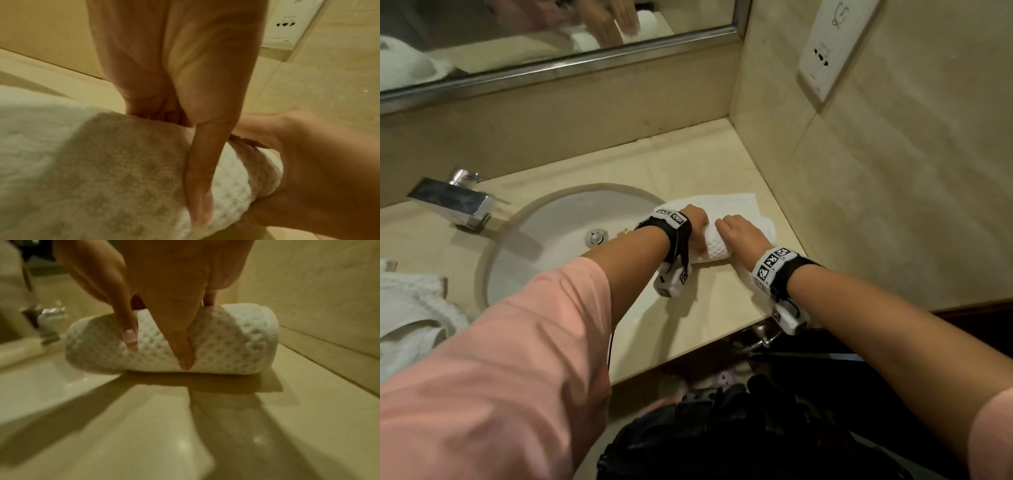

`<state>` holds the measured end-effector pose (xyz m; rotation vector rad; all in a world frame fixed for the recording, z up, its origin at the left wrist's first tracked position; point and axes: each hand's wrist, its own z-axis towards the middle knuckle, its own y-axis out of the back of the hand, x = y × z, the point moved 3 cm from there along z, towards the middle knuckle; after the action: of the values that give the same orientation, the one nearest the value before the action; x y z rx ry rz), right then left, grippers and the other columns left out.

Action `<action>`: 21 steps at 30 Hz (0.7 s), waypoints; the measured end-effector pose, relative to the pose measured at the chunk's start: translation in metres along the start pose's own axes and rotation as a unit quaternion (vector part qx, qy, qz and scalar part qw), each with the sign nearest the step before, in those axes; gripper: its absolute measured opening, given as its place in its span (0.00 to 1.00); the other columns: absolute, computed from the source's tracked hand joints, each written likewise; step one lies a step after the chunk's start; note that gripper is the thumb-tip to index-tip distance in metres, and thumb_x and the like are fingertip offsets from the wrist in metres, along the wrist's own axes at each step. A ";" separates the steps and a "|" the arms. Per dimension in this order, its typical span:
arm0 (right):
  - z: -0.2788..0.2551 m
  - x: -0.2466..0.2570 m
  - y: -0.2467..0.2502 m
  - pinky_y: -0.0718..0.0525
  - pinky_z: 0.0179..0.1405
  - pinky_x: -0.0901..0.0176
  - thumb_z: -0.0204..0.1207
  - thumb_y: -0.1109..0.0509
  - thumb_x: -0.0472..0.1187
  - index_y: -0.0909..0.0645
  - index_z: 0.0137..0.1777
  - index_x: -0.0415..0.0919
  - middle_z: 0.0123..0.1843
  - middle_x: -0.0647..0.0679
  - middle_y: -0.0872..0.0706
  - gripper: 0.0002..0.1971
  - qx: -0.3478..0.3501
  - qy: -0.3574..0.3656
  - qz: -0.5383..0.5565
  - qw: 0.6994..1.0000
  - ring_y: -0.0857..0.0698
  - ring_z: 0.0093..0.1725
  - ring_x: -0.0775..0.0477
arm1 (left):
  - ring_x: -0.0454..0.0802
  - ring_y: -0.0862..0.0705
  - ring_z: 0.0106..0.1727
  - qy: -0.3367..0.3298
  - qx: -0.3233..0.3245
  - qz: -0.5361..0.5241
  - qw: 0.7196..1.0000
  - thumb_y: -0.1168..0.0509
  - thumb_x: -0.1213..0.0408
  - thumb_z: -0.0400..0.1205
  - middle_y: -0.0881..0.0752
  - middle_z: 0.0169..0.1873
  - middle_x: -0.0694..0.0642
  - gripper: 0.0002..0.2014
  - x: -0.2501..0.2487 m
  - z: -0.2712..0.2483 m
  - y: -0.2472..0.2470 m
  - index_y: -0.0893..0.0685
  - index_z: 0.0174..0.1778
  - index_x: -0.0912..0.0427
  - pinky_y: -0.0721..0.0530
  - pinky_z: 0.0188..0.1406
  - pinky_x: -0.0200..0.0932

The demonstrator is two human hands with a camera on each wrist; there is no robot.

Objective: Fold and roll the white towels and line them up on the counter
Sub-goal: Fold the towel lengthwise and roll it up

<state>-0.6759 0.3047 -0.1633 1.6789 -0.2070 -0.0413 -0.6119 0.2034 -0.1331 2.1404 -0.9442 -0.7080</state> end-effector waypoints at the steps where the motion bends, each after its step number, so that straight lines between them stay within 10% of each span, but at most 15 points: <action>1: 0.003 -0.002 0.001 0.30 0.34 0.53 0.51 0.25 0.21 0.22 0.47 0.31 0.41 0.37 0.18 0.22 0.021 -0.020 0.019 0.999 0.20 0.40 0.36 | 0.50 0.14 0.43 -0.002 0.009 -0.008 1.000 0.20 0.48 0.57 0.12 0.39 0.49 0.23 0.001 0.003 0.002 0.14 0.44 0.52 0.13 0.49 0.45; 9: 0.032 -0.012 0.020 0.21 0.51 0.55 0.69 0.25 0.41 0.24 0.64 0.40 0.54 0.42 0.14 0.23 0.198 -0.075 -0.075 0.975 0.15 0.55 0.41 | 0.52 0.14 0.44 -0.038 -0.055 0.035 0.997 0.28 0.53 0.70 0.13 0.39 0.51 0.11 -0.001 0.001 0.004 0.16 0.43 0.53 0.22 0.35 0.39; 12: 0.046 -0.016 0.028 0.17 0.47 0.59 0.58 0.16 0.45 0.18 0.53 0.44 0.44 0.45 0.13 0.23 0.253 -0.120 -0.073 0.957 0.12 0.49 0.42 | 0.59 0.16 0.54 -0.054 -0.093 0.055 0.993 0.37 0.60 0.80 0.13 0.52 0.61 0.12 -0.011 0.004 0.002 0.15 0.53 0.62 0.21 0.48 0.46; 15: 0.068 -0.032 0.011 0.14 0.52 0.39 0.45 0.14 0.44 0.16 0.52 0.42 0.47 0.39 0.13 0.31 0.292 -0.168 -0.046 0.940 0.12 0.49 0.35 | 0.62 0.20 0.64 -0.054 -0.121 0.091 0.987 0.39 0.70 0.83 0.19 0.63 0.65 0.17 -0.018 0.008 -0.008 0.25 0.67 0.68 0.24 0.61 0.49; 21: 0.081 -0.036 0.026 0.16 0.58 0.42 0.56 0.20 0.42 0.16 0.55 0.47 0.39 0.50 0.18 0.24 0.322 -0.152 -0.001 0.934 0.15 0.47 0.41 | 0.61 0.21 0.63 -0.020 -0.160 0.125 0.979 0.42 0.72 0.83 0.20 0.63 0.64 0.16 -0.016 0.014 -0.020 0.28 0.67 0.68 0.27 0.63 0.49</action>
<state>-0.7267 0.2283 -0.1505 2.3259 -0.4930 -0.2601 -0.6227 0.2207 -0.1534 1.6997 -1.0224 -0.7237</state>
